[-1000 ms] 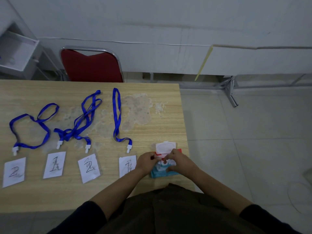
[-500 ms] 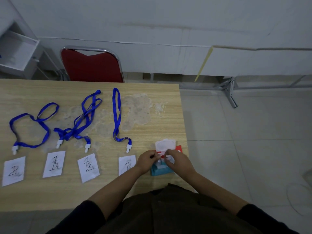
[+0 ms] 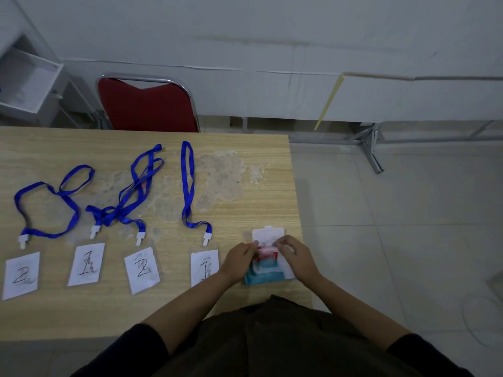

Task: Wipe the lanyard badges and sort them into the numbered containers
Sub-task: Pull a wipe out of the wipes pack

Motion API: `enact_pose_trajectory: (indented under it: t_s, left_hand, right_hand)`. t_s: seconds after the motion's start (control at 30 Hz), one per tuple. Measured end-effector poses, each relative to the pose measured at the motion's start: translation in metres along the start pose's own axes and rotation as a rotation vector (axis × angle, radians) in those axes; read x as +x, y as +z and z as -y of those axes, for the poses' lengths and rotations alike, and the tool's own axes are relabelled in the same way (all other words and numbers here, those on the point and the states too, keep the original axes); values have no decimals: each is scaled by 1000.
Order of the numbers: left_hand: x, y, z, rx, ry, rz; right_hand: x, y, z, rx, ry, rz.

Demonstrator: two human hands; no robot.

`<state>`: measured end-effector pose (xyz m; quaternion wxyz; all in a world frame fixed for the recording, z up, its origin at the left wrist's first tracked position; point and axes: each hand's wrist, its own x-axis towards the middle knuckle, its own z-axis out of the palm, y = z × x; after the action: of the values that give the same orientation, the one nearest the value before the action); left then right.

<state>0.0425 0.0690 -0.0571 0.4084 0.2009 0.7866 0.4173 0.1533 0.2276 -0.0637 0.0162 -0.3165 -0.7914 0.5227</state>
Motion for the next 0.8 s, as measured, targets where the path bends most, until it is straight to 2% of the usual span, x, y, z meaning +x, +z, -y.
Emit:
enact_pose_trajectory:
  t_s: [0.1,0.17,0.3,0.43,0.6,0.7,0.8]
  left_hand:
    - [-5,-2,6,252,175,99]
    - [-6,-3,7,396,261,145]
    - [-5,-6,8,632,383,186]
    - [0,-4,7,835,432,241]
    - [5,-2,9,1071,467,223]
    - [6,-7,10,1011,492,252]
    - [-1,-14,16,692,478,260]
  right_hand:
    - [5,-5,-2,145,99,-221]
    - [11,-10,1,154,94,-253]
    - [23,-13,8,67,87,-152]
    - [28,-13,13,126,90,-76]
    - [24,-17,13,79,-29,-46]
    - [18,-20,10,65,-55,-33]
    - [10,-23,4,91,-78,-7]
